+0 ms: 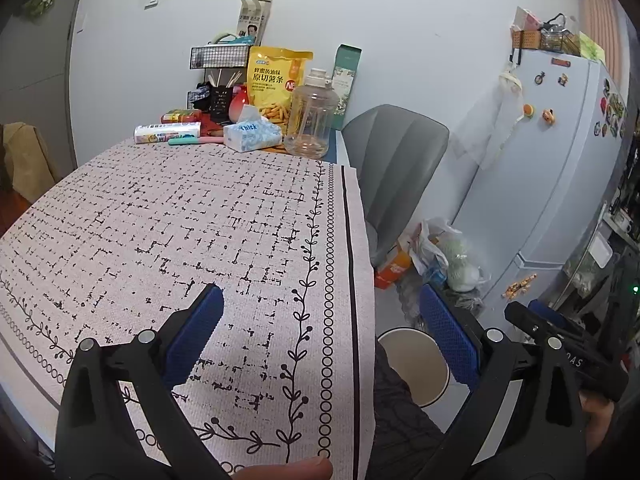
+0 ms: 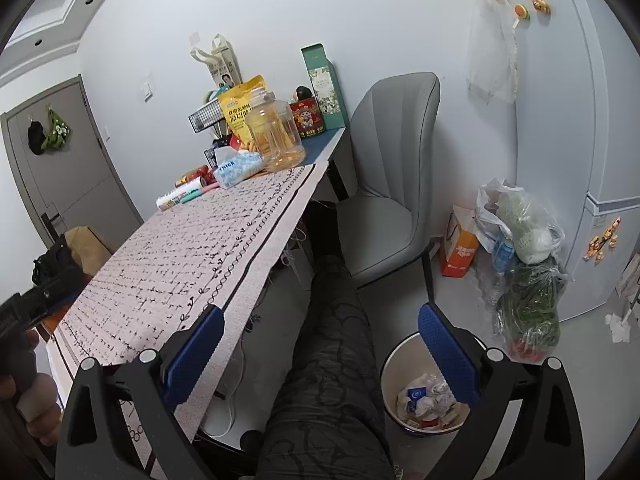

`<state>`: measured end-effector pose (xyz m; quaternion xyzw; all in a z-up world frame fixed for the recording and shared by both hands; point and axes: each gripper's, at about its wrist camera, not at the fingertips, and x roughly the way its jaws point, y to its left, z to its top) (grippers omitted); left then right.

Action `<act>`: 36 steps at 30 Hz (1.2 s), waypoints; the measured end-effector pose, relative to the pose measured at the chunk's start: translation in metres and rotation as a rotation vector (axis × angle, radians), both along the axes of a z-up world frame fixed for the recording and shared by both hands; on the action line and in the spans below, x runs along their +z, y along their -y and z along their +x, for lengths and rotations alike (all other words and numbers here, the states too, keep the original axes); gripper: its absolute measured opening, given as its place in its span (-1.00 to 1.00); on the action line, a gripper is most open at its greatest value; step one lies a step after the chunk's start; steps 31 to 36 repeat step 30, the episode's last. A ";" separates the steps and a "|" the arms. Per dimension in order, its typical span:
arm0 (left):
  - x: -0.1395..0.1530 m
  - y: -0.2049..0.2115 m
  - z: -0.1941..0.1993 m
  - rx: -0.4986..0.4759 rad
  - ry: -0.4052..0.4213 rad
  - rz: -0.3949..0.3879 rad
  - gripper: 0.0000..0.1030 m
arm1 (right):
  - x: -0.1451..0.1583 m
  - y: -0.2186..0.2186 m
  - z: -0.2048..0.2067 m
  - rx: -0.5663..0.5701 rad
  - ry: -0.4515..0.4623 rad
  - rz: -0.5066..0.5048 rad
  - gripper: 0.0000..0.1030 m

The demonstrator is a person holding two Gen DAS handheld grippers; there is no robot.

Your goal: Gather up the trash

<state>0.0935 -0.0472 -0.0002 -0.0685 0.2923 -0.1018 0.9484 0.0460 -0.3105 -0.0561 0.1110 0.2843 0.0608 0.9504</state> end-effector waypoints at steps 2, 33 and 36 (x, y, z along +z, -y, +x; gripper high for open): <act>0.002 0.000 -0.003 0.004 0.008 0.004 0.88 | 0.002 -0.001 -0.001 0.004 0.007 0.000 0.85; 0.003 -0.006 -0.007 0.008 0.006 -0.002 0.88 | 0.005 -0.003 -0.006 0.011 0.011 0.008 0.85; 0.003 -0.006 -0.007 0.008 0.006 -0.002 0.88 | 0.005 -0.003 -0.006 0.011 0.011 0.008 0.85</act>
